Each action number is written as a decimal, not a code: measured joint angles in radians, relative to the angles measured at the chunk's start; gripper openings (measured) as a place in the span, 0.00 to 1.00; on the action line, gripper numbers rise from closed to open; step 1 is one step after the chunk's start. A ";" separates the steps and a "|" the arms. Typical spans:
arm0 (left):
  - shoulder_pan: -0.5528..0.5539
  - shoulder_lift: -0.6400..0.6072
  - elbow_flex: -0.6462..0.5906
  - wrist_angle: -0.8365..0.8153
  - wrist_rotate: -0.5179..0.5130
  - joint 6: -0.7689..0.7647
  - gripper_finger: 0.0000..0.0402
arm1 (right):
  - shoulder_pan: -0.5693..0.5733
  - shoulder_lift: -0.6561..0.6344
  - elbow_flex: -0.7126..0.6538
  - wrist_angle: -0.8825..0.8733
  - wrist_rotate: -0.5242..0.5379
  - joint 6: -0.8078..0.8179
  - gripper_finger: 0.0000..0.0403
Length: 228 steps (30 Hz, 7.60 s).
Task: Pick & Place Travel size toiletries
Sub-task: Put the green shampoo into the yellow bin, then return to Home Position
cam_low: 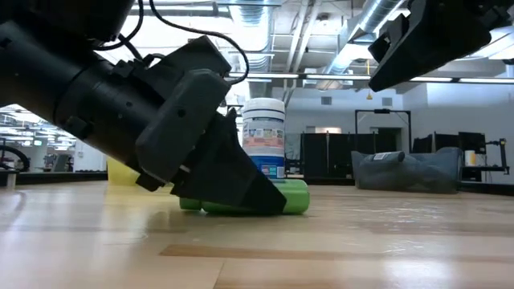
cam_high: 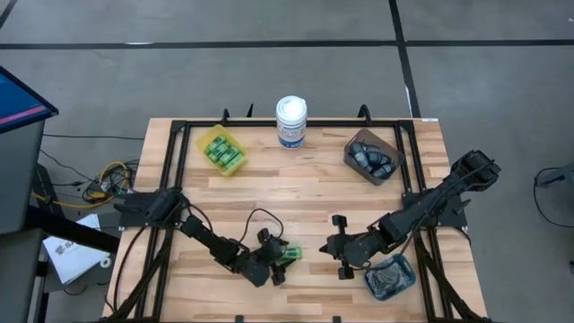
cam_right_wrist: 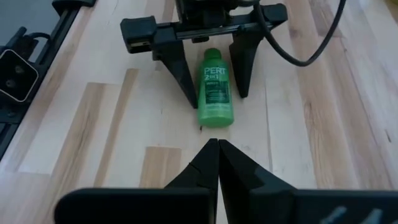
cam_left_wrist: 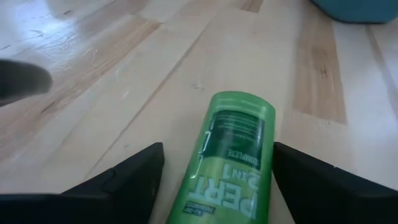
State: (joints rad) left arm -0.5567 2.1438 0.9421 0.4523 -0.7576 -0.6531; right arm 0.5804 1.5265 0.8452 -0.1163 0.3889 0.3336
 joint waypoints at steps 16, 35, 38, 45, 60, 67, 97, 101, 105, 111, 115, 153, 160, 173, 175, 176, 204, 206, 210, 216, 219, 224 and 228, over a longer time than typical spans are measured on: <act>0.004 -0.080 -0.022 -0.096 -0.006 0.113 0.40 | -0.001 -0.001 0.000 -0.005 0.000 -0.018 0.00; 0.389 -1.144 -0.661 -0.216 -0.334 0.311 0.41 | -0.026 -0.001 0.000 -0.011 0.000 -0.030 0.00; 0.531 -1.289 -0.732 -0.213 -0.274 0.337 0.40 | -0.032 -0.001 0.000 -0.011 0.000 -0.030 0.00; 0.833 -1.370 -0.769 -0.174 -0.040 0.435 0.41 | -0.063 -0.001 0.000 -0.011 0.000 -0.030 0.00; 1.063 -1.040 -0.770 0.068 0.164 0.464 0.41 | -0.087 -0.001 0.000 -0.011 0.000 -0.056 0.00; 1.083 -0.942 -0.769 0.201 0.222 0.486 0.46 | -0.087 -0.001 0.000 -0.011 0.000 -0.055 0.00; 0.819 -1.700 -0.753 -0.179 0.456 0.357 0.03 | -0.151 -0.147 0.013 0.166 0.000 -0.371 0.00; 0.732 -1.828 -0.753 -0.303 0.387 0.356 0.01 | -0.199 -0.288 0.013 0.160 0.000 -0.479 0.00; 0.654 -1.890 -0.753 -0.402 0.288 0.358 0.00 | -0.274 -0.462 -0.007 0.150 0.002 -0.559 0.00; 0.559 -1.900 -0.753 -0.436 0.252 0.374 0.00 | -0.431 -0.772 -0.148 0.170 0.004 -0.578 0.00; 0.501 -1.900 -0.753 -0.436 0.235 0.384 0.00 | -0.522 -0.948 -0.325 0.252 -0.026 -0.515 0.00; 0.403 -2.139 -0.919 -0.454 0.599 0.374 0.00 | -0.706 -1.305 -0.838 0.377 -0.231 -0.341 0.00; 0.404 -2.135 -0.935 -0.412 0.606 0.438 0.00 | -0.707 -1.304 -0.838 0.263 -0.236 -0.315 0.00; 0.404 -2.135 -0.935 -0.405 0.601 0.463 0.00 | -0.706 -1.304 -0.839 0.225 -0.234 -0.341 0.00; 0.404 -2.135 -0.935 -0.404 0.601 0.463 0.00 | -0.707 -1.304 -0.839 0.225 -0.234 -0.341 0.00; 0.404 -2.135 -0.935 -0.403 0.601 0.463 0.00 | -0.707 -1.304 -0.839 0.225 -0.234 -0.340 0.00; 0.404 -2.135 -0.936 -0.399 0.602 0.462 0.00 | -0.706 -1.304 -0.840 0.220 -0.232 -0.325 0.00; 0.404 -2.135 -0.936 -0.399 0.602 0.462 0.00 | -0.706 -1.304 -0.840 0.220 -0.232 -0.325 0.00; 0.404 -2.135 -0.936 -0.398 0.602 0.462 0.00 | -0.705 -1.304 -0.840 0.220 -0.232 -0.325 0.00; 0.404 -2.135 -0.936 -0.398 0.602 0.462 0.00 | -0.705 -1.304 -0.840 0.220 -0.232 -0.325 0.00; 0.404 -2.135 -0.936 -0.399 0.603 0.462 0.00 | -0.705 -1.304 -0.840 0.221 -0.232 -0.325 0.00; 0.404 -2.135 -0.936 -0.398 0.603 0.462 0.00 | -0.705 -1.304 -0.840 0.220 -0.232 -0.325 0.00; 0.404 -2.135 -0.936 -0.399 0.603 0.462 0.00 | -0.705 -1.304 -0.840 0.220 -0.232 -0.325 0.00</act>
State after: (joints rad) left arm -0.1531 0.0090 0.0063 0.0536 -0.1551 -0.1913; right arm -0.1249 0.2222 0.0048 0.1040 0.1574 0.0086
